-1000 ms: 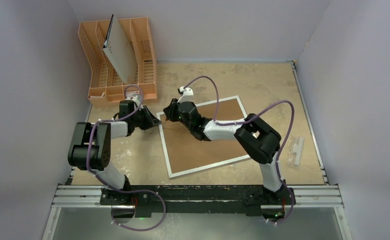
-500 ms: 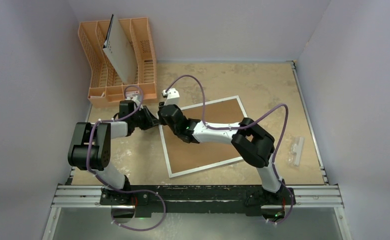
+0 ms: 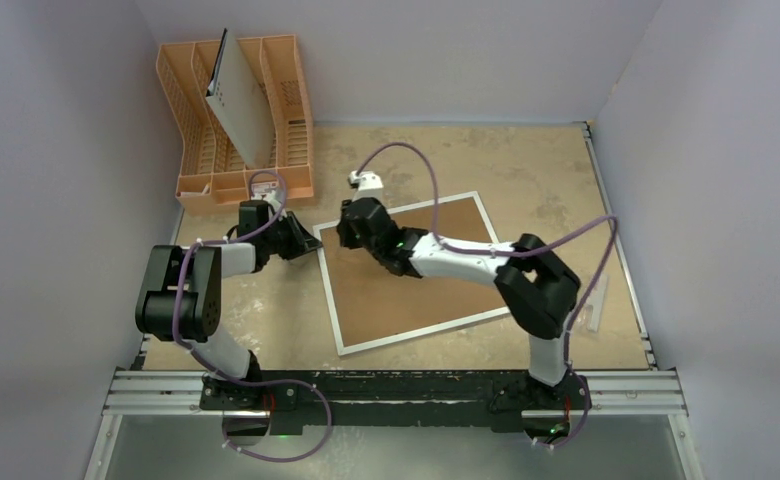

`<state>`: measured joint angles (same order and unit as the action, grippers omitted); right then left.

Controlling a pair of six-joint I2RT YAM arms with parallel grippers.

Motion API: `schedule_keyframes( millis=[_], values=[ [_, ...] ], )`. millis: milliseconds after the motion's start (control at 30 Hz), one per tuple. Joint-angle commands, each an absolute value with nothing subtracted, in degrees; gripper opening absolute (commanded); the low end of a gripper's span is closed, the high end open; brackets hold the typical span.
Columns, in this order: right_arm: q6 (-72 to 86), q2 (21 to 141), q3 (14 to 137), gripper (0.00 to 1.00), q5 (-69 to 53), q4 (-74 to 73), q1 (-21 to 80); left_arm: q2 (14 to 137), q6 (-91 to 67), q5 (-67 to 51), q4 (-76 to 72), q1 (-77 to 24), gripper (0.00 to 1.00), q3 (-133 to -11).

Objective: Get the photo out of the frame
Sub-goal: Place the screwdriver at the center of the board.

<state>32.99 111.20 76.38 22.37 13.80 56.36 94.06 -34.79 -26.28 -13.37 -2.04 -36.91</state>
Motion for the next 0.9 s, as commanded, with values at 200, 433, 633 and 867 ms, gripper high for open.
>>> schedule_keyframes(
  millis=[200, 433, 633, 867],
  values=[
    [32.3, 90.0, 67.0, 0.00, 13.1, 7.6, 40.8, 92.9, -29.5, -24.7, -9.2, -3.0, 0.00, -36.2],
    [24.2, 86.4, 70.6, 0.00, 7.7, -16.0, 22.4, 90.4, -27.5, -27.3, -9.2, -3.0, 0.18, -35.7],
    [18.8, 87.3, 72.7, 0.00, 6.3, -25.8, 10.4, 88.0, -27.0, -28.0, -8.2, -3.0, 0.33, -36.4],
    [12.8, 94.8, 78.7, 0.00, 7.3, -34.8, 4.1, 83.3, -26.2, -27.2, -6.0, -3.0, 0.37, -36.3]
  ],
)
